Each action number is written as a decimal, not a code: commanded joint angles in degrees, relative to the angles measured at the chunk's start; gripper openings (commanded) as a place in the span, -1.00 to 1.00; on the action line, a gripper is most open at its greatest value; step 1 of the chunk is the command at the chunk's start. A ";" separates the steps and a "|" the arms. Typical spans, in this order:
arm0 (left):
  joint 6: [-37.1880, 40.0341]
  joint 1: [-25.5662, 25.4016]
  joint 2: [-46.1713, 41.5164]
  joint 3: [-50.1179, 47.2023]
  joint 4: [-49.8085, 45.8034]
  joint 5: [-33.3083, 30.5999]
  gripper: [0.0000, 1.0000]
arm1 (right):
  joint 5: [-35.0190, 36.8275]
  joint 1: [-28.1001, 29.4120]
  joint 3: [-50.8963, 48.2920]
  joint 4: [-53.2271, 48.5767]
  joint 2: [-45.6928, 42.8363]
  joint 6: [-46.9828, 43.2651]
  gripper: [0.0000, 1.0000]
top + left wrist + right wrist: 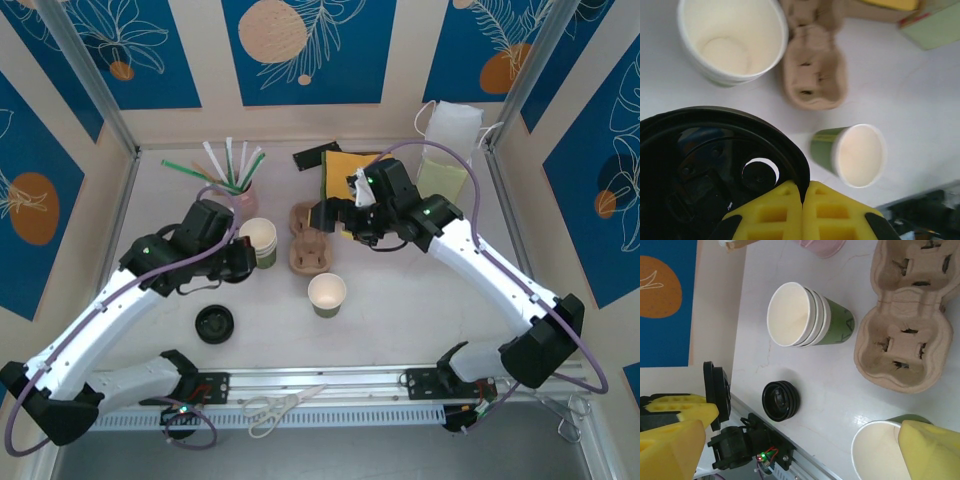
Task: Pack the takeout coffee
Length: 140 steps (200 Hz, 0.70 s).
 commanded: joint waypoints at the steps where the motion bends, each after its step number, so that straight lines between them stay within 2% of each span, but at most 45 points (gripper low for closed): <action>1: 1.82 0.71 -0.29 2.43 7.38 6.28 -1.00 | 2.71 2.14 -0.73 -0.15 -2.39 3.61 0.98; 40: 1.74 0.83 -1.53 1.77 16.86 12.16 -1.00 | 5.10 5.12 -0.32 0.88 -4.06 8.32 0.98; 85: -5.38 1.39 -1.43 -1.02 33.38 20.61 -1.00 | 1.90 4.36 0.26 6.70 -5.86 11.23 0.98; 113: -9.63 1.95 1.06 -2.22 43.18 24.01 -1.00 | -2.41 0.43 0.09 9.39 -7.55 11.15 0.98; 140: -14.43 2.45 3.38 -4.16 52.68 25.03 -1.00 | -13.58 -7.53 -4.39 18.75 -9.21 16.97 0.97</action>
